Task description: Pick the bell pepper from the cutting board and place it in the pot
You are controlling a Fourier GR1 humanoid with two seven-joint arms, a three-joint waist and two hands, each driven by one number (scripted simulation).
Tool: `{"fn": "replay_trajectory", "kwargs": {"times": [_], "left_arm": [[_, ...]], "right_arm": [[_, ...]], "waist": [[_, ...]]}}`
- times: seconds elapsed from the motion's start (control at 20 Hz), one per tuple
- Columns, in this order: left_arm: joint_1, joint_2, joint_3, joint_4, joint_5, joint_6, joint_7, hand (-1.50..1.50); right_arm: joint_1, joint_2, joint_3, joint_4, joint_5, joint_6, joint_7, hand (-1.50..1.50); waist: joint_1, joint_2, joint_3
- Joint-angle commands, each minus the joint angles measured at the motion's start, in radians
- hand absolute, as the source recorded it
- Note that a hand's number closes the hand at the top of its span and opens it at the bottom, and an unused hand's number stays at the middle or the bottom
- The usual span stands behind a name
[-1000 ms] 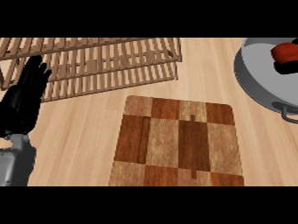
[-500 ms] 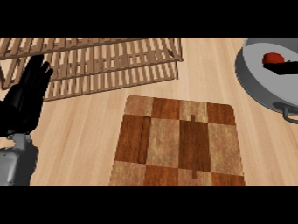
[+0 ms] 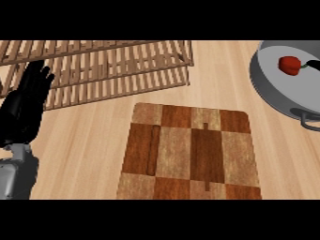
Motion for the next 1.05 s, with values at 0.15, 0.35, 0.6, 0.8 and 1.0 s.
{"fn": "replay_trajectory", "kwargs": {"times": [0.15,0.35,0.6,0.8,1.0], "left_arm": [[0.014,0.024,0.038,-0.007,0.019,-0.013,0.006,0.00],[0.047,0.020,0.038,0.015,0.024,-0.036,-0.035,0.00],[-0.035,0.025,0.031,0.007,0.007,-0.005,0.049,0.00],[0.032,-0.013,0.020,0.035,0.009,-0.020,-0.058,0.00],[0.005,-0.014,0.005,-0.009,-0.016,0.012,0.013,0.00]], "right_arm": [[0.038,-0.148,-0.044,0.055,-0.078,0.155,-0.044,-1.50],[0.127,-0.216,-0.066,0.062,-0.123,0.272,-0.093,-1.50],[0.169,-0.287,-0.060,0.097,-0.136,0.343,-0.106,-1.50],[0.218,-0.275,-0.049,0.101,-0.146,0.343,-0.176,-1.50],[0.227,-0.353,-0.056,0.119,-0.168,0.425,-0.152,-1.50]], "waist": [[-0.006,-0.004,-0.001],[-0.016,-0.007,-0.001],[-0.012,-0.005,0.000],[-0.011,-0.005,0.000],[-0.008,-0.003,0.001]]}}
